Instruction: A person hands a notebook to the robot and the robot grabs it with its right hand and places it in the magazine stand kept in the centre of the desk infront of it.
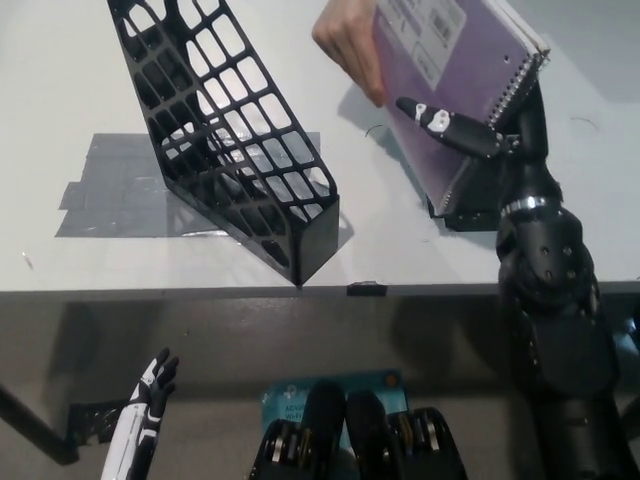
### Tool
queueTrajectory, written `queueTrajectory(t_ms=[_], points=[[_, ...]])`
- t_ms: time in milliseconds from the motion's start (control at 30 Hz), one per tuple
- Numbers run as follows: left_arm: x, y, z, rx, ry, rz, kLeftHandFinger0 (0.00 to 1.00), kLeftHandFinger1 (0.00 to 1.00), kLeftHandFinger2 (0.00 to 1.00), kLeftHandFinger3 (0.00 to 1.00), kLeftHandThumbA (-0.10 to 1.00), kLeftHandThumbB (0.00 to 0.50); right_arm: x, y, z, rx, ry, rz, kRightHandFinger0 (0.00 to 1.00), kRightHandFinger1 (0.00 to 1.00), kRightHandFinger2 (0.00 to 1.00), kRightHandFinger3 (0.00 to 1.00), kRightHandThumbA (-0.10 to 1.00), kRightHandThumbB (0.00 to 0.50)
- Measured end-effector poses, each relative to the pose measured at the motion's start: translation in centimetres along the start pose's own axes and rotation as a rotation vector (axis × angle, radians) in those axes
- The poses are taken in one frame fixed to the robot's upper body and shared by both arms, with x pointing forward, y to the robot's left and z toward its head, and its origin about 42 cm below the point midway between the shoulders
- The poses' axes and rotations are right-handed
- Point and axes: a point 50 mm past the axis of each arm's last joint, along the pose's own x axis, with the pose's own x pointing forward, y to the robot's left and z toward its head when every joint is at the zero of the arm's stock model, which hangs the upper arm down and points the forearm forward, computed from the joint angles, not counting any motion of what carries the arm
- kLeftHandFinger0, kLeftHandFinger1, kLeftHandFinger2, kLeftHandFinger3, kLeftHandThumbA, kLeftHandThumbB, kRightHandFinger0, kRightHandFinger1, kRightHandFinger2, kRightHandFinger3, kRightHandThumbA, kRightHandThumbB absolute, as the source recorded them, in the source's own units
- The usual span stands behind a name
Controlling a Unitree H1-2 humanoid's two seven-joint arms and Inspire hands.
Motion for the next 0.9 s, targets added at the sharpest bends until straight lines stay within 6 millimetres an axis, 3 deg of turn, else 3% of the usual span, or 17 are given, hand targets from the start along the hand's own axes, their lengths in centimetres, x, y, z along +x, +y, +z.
queueTrajectory(t_ms=[33, 67, 100, 133, 167, 200, 300, 333, 467, 500, 733, 900], points=[[0.0, 0.0, 0.0, 0.000, -0.001, 0.000, 1.00, 1.00, 1.00, 1.00, 1.00, 0.500, 0.2, 0.0, -0.2, -0.002, 0.013, -0.004, 0.58, 0.68, 0.79, 0.84, 0.89, 0.114], [0.1, 0.0, 0.0, -0.001, -0.002, 0.000, 0.99, 1.00, 1.00, 1.00, 1.00, 0.500, 0.4, 0.1, -0.5, -0.007, 0.038, -0.012, 0.16, 0.28, 0.38, 0.44, 0.89, 0.023], [0.1, 0.0, 0.1, -0.001, -0.002, 0.000, 0.99, 1.00, 1.00, 1.00, 1.00, 0.500, 0.6, 0.1, -0.7, -0.015, 0.064, -0.019, 0.03, 0.08, 0.20, 0.26, 0.90, 0.005], [0.1, 0.0, 0.1, -0.001, -0.003, 0.000, 0.99, 1.00, 1.00, 1.00, 1.00, 0.500, 0.7, 0.1, -0.9, -0.019, 0.084, -0.024, 0.01, 0.02, 0.04, 0.05, 0.93, 0.005], [0.2, 0.0, 0.1, -0.001, -0.004, 0.000, 0.98, 1.00, 1.00, 1.00, 1.00, 0.500, 0.8, 0.1, -1.0, -0.021, 0.104, -0.032, 0.00, 0.00, 0.01, 0.01, 0.96, 0.019], [0.2, 0.0, 0.1, 0.001, -0.005, -0.001, 0.98, 1.00, 1.00, 1.00, 1.00, 0.500, 1.0, 0.1, -1.2, -0.012, 0.133, -0.047, 0.00, 0.00, 0.00, 0.00, 1.00, 0.080], [0.4, 0.1, 0.2, 0.007, -0.010, -0.006, 0.98, 1.00, 1.00, 1.00, 1.00, 0.500, 1.1, 0.1, -1.3, 0.044, 0.182, -0.091, 0.00, 0.00, 0.00, 0.00, 1.00, 0.064], [0.4, 0.2, 0.2, 0.009, -0.012, -0.007, 0.98, 1.00, 1.00, 1.00, 1.00, 0.500, 1.0, 0.0, -1.4, 0.081, 0.194, -0.104, 0.00, 0.00, 0.00, 0.00, 1.00, 0.087], [0.5, 0.4, 0.2, 0.014, -0.013, -0.008, 0.98, 1.00, 1.00, 1.00, 1.00, 0.500, 0.9, 0.0, -0.5, 0.197, 0.193, -0.137, 0.00, 0.00, 0.00, 0.00, 1.00, 0.082], [0.5, 0.4, 0.2, 0.014, -0.014, -0.008, 0.97, 1.00, 1.00, 1.00, 1.00, 0.500, 0.9, 0.0, -0.3, 0.207, 0.190, -0.138, 0.00, 0.00, 0.00, 0.00, 1.00, 0.102], [0.7, 0.5, 0.4, 0.015, -0.020, -0.009, 0.95, 1.00, 1.00, 1.00, 1.00, 0.500, 0.5, 0.4, 3.1, 0.361, 0.134, -0.147, 0.00, 0.00, 0.00, 0.00, 1.00, 0.067], [0.8, 0.5, 0.4, 0.013, -0.021, -0.008, 0.94, 1.00, 1.00, 1.00, 1.00, 0.500, -0.1, 0.6, 5.4, 0.474, 0.097, -0.133, 0.00, 0.00, 0.00, 0.00, 1.00, 0.080]])
